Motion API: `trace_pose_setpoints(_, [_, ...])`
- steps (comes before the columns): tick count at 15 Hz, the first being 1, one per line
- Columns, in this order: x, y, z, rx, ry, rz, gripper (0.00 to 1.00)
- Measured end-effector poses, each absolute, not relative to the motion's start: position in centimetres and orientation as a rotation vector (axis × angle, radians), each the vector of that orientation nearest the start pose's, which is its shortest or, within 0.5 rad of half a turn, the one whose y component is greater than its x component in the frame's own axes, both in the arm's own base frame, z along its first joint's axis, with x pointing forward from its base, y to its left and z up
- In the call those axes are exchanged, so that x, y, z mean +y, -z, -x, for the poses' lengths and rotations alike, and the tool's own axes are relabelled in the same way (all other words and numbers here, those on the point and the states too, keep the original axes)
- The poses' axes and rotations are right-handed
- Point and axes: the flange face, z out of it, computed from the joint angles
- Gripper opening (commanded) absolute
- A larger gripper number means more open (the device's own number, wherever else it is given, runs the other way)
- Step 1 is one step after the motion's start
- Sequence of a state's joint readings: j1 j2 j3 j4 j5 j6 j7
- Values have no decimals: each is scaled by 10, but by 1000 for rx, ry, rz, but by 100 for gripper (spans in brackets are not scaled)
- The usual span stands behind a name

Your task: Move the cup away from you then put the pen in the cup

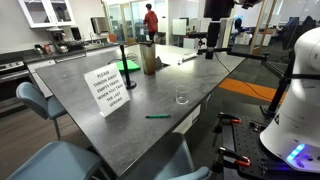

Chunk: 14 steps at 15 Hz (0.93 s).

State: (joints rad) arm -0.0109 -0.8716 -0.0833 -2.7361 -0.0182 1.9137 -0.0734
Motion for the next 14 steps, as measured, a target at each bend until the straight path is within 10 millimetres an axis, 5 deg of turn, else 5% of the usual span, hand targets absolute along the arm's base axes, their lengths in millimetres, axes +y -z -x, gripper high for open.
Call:
trace_pose_setpoints(6, [-83, -464, -377, 156, 189, 3094, 100])
trace_pose_setpoints(10, [-148, -410, -420, 364, 129, 3100, 100])
trace_pose_setpoints(14, [-183, -347, -451, 486, 155, 3107, 100])
